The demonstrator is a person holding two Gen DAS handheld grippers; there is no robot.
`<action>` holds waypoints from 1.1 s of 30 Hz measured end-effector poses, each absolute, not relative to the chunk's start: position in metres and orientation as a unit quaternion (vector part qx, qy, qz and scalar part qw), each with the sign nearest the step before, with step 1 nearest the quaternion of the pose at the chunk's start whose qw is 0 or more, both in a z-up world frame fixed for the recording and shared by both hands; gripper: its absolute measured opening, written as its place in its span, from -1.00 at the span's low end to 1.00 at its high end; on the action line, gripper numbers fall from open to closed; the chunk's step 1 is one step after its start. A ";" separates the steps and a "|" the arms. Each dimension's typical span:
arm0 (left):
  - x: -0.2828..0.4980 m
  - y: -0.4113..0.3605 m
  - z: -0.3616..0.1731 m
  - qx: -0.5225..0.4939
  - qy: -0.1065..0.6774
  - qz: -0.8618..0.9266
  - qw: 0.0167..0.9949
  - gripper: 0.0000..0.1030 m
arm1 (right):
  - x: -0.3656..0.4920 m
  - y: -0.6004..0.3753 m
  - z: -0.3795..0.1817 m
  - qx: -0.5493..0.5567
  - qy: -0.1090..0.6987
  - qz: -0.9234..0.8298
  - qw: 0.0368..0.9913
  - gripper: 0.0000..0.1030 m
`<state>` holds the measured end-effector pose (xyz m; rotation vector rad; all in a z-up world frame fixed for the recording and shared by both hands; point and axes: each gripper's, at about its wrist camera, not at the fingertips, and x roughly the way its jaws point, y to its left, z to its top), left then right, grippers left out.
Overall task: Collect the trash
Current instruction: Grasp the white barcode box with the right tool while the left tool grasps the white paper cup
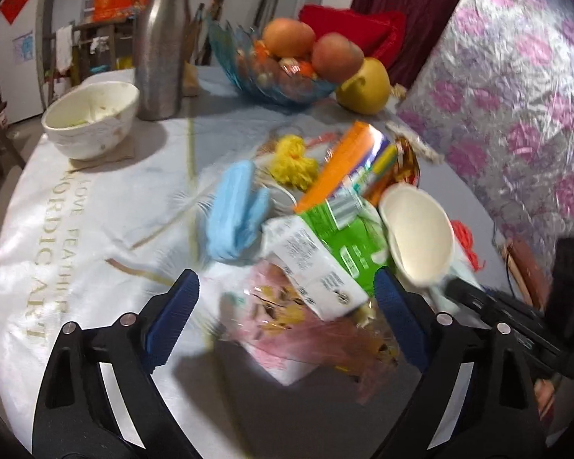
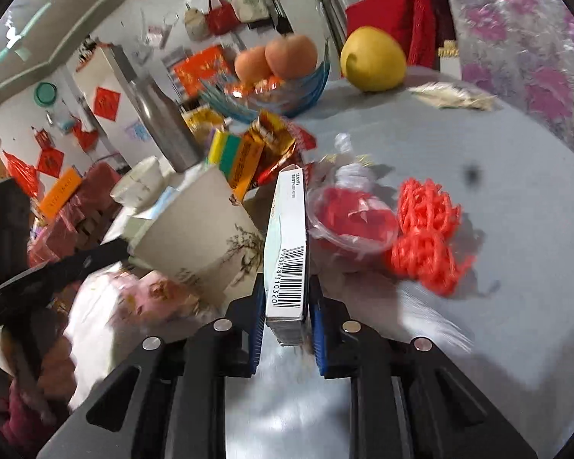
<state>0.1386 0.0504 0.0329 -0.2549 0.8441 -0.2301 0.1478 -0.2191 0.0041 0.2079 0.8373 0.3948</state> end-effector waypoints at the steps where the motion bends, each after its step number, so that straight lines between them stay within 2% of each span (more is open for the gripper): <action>1: 0.136 0.053 0.035 -0.129 0.400 -0.112 0.900 0.72 | 0.138 -0.228 0.009 0.110 0.399 0.200 0.888 -0.58; 10: 0.151 0.017 0.039 -0.101 0.419 -0.146 0.890 0.74 | 0.088 -0.262 0.033 0.134 0.366 0.212 0.896 -0.57; 11: 0.158 0.017 0.035 -0.106 0.427 -0.144 0.886 0.70 | 0.086 -0.265 0.033 0.135 0.366 0.210 0.897 -0.57; 13: 0.163 0.020 0.028 -0.128 0.440 -0.153 0.875 0.46 | 0.080 -0.274 0.034 0.139 0.365 0.203 0.898 -0.57; 15: 0.163 0.022 0.023 -0.148 0.452 -0.170 0.863 0.02 | 0.074 -0.282 0.032 0.139 0.364 0.196 0.900 -0.57; 18: 0.156 0.013 0.027 -0.156 0.448 -0.203 0.857 -0.09 | 0.063 -0.293 0.033 0.143 0.358 0.185 0.904 -0.57; 22: 0.146 -0.014 0.040 -0.123 0.435 -0.217 0.865 -0.09 | 0.050 -0.305 0.038 0.150 0.346 0.176 0.909 -0.57; 25: 0.132 -0.027 0.059 -0.083 0.401 -0.187 0.893 0.17 | 0.041 -0.313 0.040 0.150 0.339 0.171 0.913 -0.57; 27: 0.122 -0.034 0.077 -0.059 0.367 -0.170 0.913 0.49 | 0.036 -0.316 0.040 0.152 0.337 0.168 0.914 -0.57; 29: 0.111 -0.043 0.091 -0.044 0.341 -0.178 0.922 0.59 | 0.034 -0.320 0.040 0.156 0.336 0.166 0.914 -0.57; 32: 0.103 -0.076 0.094 -0.017 0.344 -0.219 0.913 0.84 | 0.033 -0.329 0.041 0.164 0.333 0.160 0.915 -0.57; 33: 0.100 -0.086 0.092 -0.007 0.344 -0.228 0.911 0.85 | 0.032 -0.333 0.041 0.166 0.332 0.157 0.915 -0.57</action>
